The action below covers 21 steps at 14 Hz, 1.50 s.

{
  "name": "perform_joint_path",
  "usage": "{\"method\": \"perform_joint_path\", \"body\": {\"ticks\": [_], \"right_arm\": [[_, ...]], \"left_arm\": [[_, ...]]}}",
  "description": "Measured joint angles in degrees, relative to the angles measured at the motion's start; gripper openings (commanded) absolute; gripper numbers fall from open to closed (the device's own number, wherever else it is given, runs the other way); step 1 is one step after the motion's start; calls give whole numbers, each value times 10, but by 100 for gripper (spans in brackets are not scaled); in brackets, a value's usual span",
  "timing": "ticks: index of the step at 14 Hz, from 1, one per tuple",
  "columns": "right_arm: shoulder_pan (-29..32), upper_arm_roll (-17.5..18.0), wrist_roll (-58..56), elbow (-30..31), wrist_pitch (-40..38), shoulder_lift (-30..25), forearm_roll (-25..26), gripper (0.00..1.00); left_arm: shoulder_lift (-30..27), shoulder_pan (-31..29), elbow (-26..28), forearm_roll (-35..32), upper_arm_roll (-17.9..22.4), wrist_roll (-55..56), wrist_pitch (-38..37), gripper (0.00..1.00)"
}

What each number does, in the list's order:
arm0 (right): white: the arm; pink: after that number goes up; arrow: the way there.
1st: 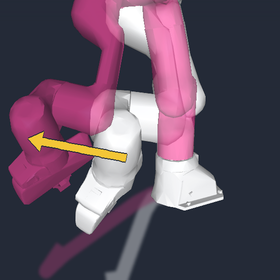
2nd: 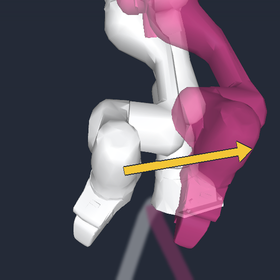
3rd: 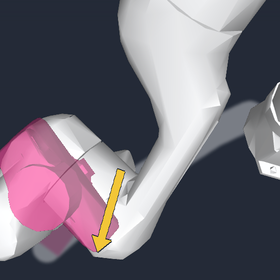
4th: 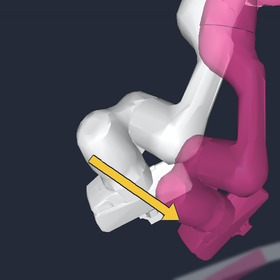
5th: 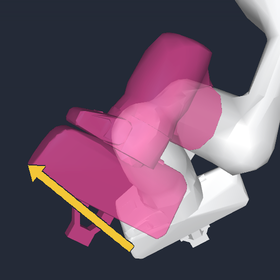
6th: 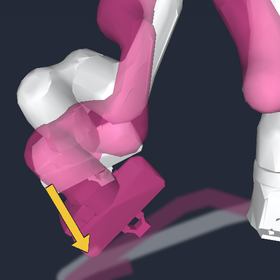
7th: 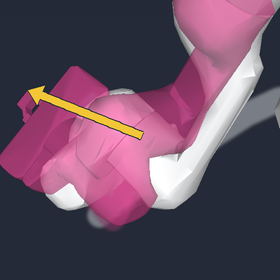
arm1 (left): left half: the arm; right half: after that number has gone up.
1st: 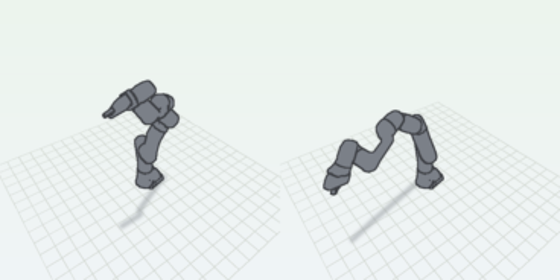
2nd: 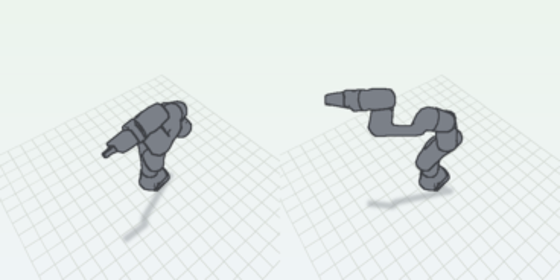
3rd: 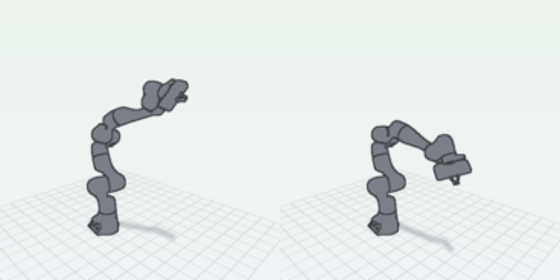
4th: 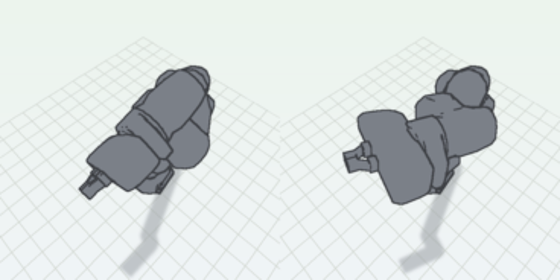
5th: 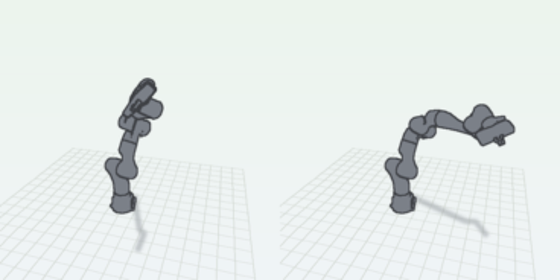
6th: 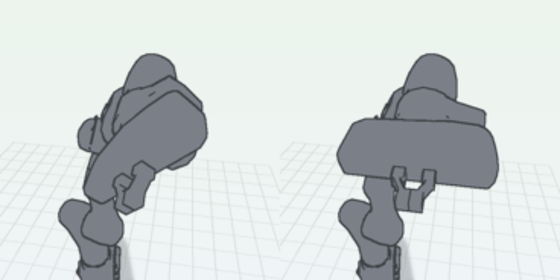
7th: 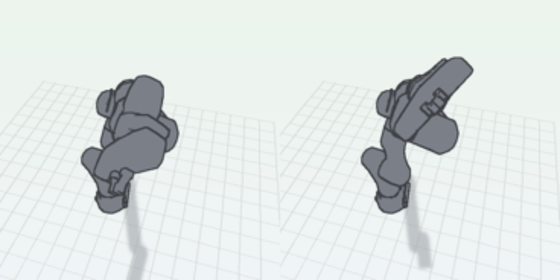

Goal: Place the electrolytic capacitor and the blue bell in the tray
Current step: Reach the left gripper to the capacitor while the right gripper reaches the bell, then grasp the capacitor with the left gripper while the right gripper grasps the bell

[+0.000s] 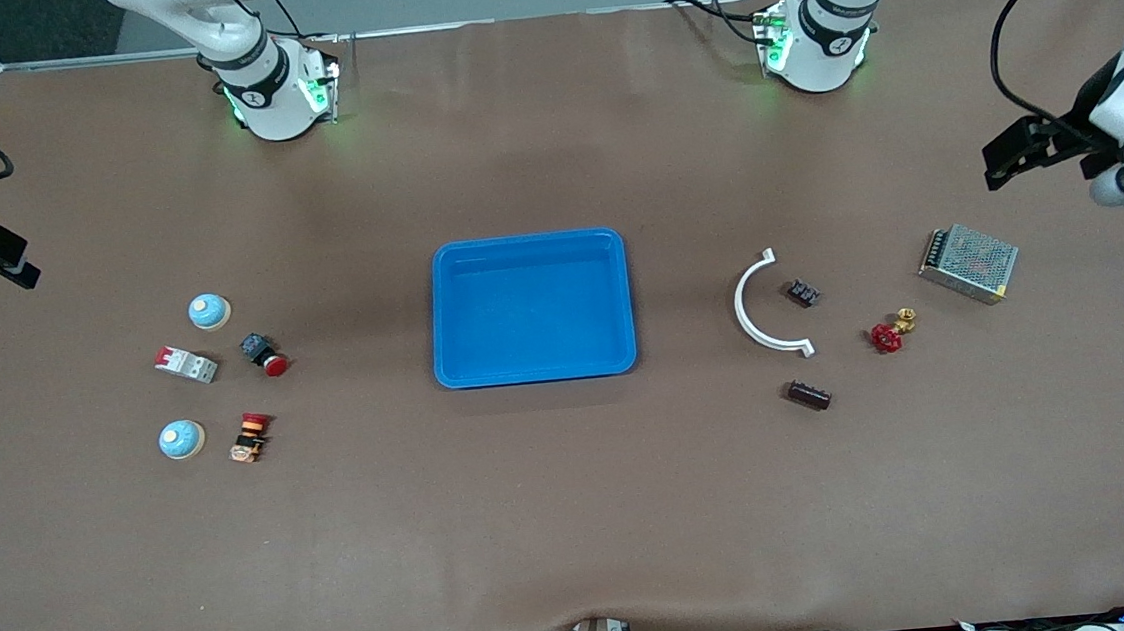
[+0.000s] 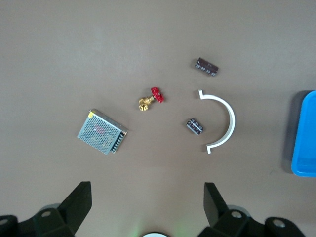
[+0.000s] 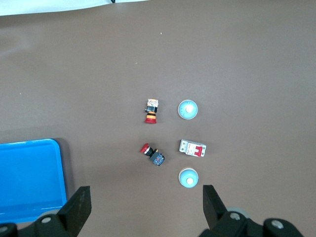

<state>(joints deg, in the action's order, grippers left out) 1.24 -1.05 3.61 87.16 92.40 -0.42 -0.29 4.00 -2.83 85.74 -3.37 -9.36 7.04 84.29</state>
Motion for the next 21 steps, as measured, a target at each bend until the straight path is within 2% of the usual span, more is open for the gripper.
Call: {"method": "perform_joint_path", "body": {"ticks": [4, 10, 14, 18, 21], "right_arm": [[0, -1, 0, 37, 20, 3, 0, 100], [0, -1, 0, 192, 93, -2, 3, 100], [26, -6, 2, 326, 154, -40, 6, 100], [56, -10, 0, 473, 302, -59, 6, 100], [61, -10, -2, 546, 384, -59, 7, 100]], "left_arm": [[24, -1, 59, 0, 0, 35, 68, 100], [82, 8, 182, 3, -3, 242, 248, 100], [161, 43, 192, 3, -4, 404, 338, 100], [228, 47, 191, 3, -4, 505, 444, 100], [266, 52, 187, 3, -4, 589, 514, 100]]}}
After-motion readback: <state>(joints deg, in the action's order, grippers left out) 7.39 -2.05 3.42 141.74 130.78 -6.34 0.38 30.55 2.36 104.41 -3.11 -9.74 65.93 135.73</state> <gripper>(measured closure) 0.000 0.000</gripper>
